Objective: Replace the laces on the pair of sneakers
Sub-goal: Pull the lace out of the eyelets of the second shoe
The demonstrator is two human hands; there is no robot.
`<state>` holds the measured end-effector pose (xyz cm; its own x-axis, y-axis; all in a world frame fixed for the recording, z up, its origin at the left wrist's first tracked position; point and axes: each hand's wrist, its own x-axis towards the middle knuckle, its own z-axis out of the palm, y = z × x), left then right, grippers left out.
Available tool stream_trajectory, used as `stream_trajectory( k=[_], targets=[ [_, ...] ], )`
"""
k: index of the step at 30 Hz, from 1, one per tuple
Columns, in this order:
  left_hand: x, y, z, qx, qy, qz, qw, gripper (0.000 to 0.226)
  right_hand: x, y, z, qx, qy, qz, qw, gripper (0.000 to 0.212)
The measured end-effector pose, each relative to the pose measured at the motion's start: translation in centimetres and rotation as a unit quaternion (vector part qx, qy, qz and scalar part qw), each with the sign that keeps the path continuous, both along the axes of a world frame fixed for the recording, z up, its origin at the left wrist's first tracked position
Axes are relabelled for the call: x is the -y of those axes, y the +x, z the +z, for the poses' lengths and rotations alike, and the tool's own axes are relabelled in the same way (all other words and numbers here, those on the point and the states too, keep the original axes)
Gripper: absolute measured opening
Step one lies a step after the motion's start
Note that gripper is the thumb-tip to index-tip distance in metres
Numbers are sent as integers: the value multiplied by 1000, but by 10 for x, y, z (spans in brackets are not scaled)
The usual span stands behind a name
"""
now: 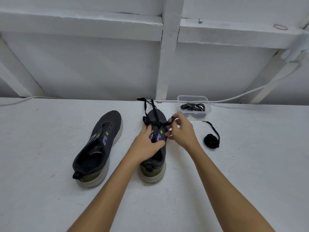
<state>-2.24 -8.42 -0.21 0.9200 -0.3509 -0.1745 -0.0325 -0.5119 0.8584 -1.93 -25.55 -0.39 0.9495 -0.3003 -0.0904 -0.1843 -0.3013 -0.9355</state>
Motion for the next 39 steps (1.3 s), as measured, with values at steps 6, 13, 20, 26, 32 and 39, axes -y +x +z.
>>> stream_trajectory(
  k=[6, 13, 20, 26, 32, 39],
  targets=[
    [0, -1, 2, -8, 2, 1, 1000, 57, -3, -4, -8, -41, 82, -35, 995, 14],
    [1, -1, 5, 3, 10, 3, 1000, 53, -2, -3, -10, -9, -28, 55, 998, 9],
    [1, -2, 3, -3, 3, 2, 1000, 45, 0, 3, 4, 25, 67, -64, 995, 9],
    [-1, -2, 5, -7, 7, -1, 1000, 50, -2, 1, -4, -74, 69, -23, 995, 11],
    [0, -2, 6, -2, 11, 4, 1000, 47, -4, -5, -8, -21, -32, 40, 998, 9],
    [0, -2, 6, -6, 8, 1, 1000, 58, 1, 5, 13, -26, -9, 4, 1000, 13]
  ],
)
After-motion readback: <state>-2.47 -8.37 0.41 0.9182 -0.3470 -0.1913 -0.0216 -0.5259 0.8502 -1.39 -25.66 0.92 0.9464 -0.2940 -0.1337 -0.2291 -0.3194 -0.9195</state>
